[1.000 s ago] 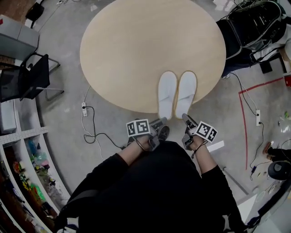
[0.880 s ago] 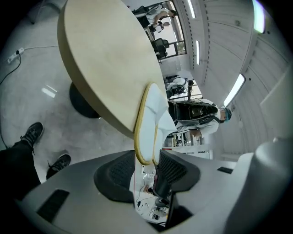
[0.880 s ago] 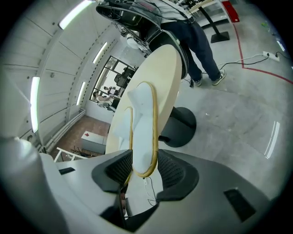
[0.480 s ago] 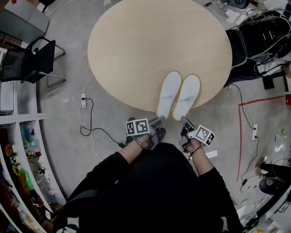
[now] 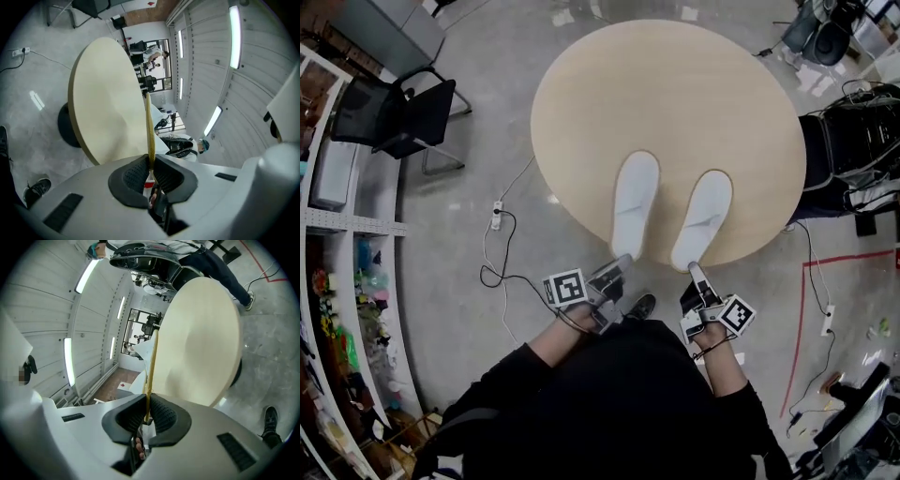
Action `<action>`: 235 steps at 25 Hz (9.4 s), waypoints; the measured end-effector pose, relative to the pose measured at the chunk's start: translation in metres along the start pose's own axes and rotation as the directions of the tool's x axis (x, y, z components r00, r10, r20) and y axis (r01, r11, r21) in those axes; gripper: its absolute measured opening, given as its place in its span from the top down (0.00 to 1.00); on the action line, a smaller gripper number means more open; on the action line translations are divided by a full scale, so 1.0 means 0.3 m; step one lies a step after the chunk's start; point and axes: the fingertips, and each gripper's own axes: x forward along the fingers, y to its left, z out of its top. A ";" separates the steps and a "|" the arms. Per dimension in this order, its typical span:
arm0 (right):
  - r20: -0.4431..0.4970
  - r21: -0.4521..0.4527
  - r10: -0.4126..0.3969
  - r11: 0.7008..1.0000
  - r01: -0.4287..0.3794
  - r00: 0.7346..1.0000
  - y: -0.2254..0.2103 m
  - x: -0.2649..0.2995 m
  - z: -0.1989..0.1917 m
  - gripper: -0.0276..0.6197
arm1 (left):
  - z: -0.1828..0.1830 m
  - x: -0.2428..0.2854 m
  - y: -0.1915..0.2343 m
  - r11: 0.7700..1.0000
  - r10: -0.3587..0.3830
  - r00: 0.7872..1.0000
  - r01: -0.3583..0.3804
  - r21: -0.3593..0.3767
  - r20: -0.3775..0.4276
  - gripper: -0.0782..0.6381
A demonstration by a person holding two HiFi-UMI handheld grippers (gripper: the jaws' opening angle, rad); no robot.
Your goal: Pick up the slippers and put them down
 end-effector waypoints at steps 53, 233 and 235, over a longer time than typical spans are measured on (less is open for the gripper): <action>-0.184 0.036 0.258 0.966 -0.256 0.949 0.859 2.000 -0.627 0.90 | 1.866 -0.838 -0.102 0.952 -0.074 0.996 0.057 0.302 0.046 0.82; 0.924 -0.059 -0.318 0.428 0.902 0.211 1.281 2.720 0.085 0.93 | 2.902 0.350 -0.329 0.311 0.056 0.042 0.949 0.058 -0.998 0.85; 0.926 -0.078 -0.304 0.427 0.901 0.224 1.322 2.681 0.051 0.93 | 2.851 0.290 -0.362 0.301 0.059 0.034 0.952 0.050 -0.998 0.85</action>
